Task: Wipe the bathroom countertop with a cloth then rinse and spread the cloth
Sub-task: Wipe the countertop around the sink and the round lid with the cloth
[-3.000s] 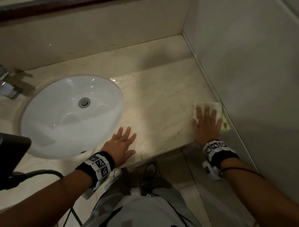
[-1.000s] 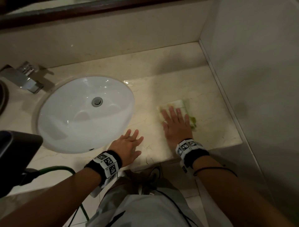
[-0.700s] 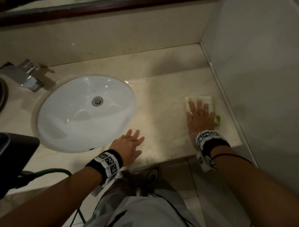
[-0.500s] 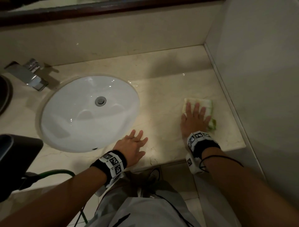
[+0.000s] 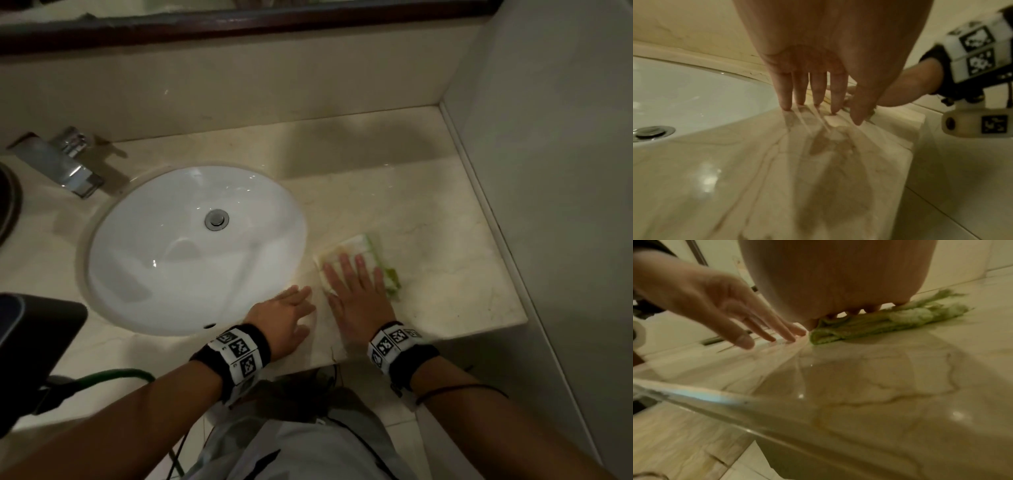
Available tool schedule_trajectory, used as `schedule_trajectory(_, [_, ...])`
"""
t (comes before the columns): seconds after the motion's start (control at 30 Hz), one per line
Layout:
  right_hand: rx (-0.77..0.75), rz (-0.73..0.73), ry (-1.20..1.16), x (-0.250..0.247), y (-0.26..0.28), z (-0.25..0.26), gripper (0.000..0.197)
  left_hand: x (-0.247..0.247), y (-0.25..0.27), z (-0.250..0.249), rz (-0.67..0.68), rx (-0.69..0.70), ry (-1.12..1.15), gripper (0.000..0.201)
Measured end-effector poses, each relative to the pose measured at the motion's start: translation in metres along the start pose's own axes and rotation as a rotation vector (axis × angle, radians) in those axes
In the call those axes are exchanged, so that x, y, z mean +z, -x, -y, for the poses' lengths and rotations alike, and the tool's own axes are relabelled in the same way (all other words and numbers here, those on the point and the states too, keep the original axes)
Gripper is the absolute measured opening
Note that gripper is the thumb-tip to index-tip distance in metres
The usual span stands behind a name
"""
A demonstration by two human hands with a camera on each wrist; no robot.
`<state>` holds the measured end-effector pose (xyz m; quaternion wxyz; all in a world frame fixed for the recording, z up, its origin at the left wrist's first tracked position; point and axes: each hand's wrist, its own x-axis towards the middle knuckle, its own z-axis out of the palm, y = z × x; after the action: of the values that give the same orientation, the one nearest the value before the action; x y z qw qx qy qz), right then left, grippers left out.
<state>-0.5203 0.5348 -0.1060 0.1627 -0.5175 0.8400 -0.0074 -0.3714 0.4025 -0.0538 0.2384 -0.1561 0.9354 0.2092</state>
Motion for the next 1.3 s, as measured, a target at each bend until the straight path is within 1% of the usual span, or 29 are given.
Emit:
schedule_trajectory(0.07, [-0.003,0.011,0.007,-0.001,-0.004,-0.003,0.058,-0.006,-0.002,0.013,-0.068,-0.051,0.051,0.054])
schedule_trajectory(0.1, [0.005,0.017,0.008,-0.001,-0.005,-0.002,0.058,-0.009,-0.003,0.02,-0.081,-0.074,0.063,0.056])
schedule_trajectory(0.13, [0.017,0.017,0.006,0.0,-0.006,-0.001,0.058,-0.009,-0.005,0.027,-0.068,-0.087,0.067,0.059])
schedule_trajectory(0.2, [0.037,0.013,0.002,-0.002,-0.006,0.001,0.058,-0.009,-0.008,0.035,0.008,-0.108,0.086,0.062])
schedule_trajectory(0.3, [0.052,0.041,0.016,-0.006,-0.012,0.002,0.058,-0.008,-0.007,0.033,0.098,-0.125,0.082,0.064])
schedule_trajectory(0.37, [0.078,0.048,0.013,-0.012,-0.03,0.004,0.057,-0.01,-0.005,0.029,0.122,-0.133,0.068,0.063])
schedule_trajectory(0.47, [0.148,0.043,-0.005,-0.027,-0.072,0.009,0.059,-0.016,-0.006,0.029,0.136,-0.119,0.043,0.059])
schedule_trajectory(0.53, [0.189,0.107,-0.01,-0.035,-0.094,0.013,0.058,-0.021,-0.005,0.03,0.145,-0.099,0.033,0.058])
schedule_trajectory(0.6, [0.207,0.157,0.0,-0.039,-0.101,0.016,0.058,-0.023,-0.004,0.03,0.154,-0.09,0.022,0.057])
schedule_trajectory(0.73, [0.173,0.203,0.016,-0.043,-0.09,0.021,0.059,-0.022,-0.002,0.03,0.148,-0.092,0.011,0.058])
schedule_trajectory(0.83, [0.092,0.236,0.03,-0.04,-0.071,0.029,0.065,-0.021,-0.004,0.031,0.161,-0.089,-0.005,0.058])
schedule_trajectory(0.93, [0.023,0.251,0.035,-0.029,-0.047,0.037,0.061,-0.022,-0.006,0.034,0.16,-0.056,-0.02,0.058])
schedule_trajectory(1.07, [0.037,0.254,0.031,-0.021,-0.03,0.047,0.065,-0.023,-0.006,0.038,0.157,-0.025,-0.03,0.059])
schedule_trajectory(1.2, [0.027,0.221,0.032,-0.021,-0.031,0.044,0.059,-0.024,-0.003,0.032,0.121,-0.049,-0.034,0.059])
schedule_trajectory(1.3, [0.027,0.193,0.038,-0.022,-0.032,0.043,0.056,-0.025,-0.004,0.029,0.126,-0.061,-0.034,0.058])
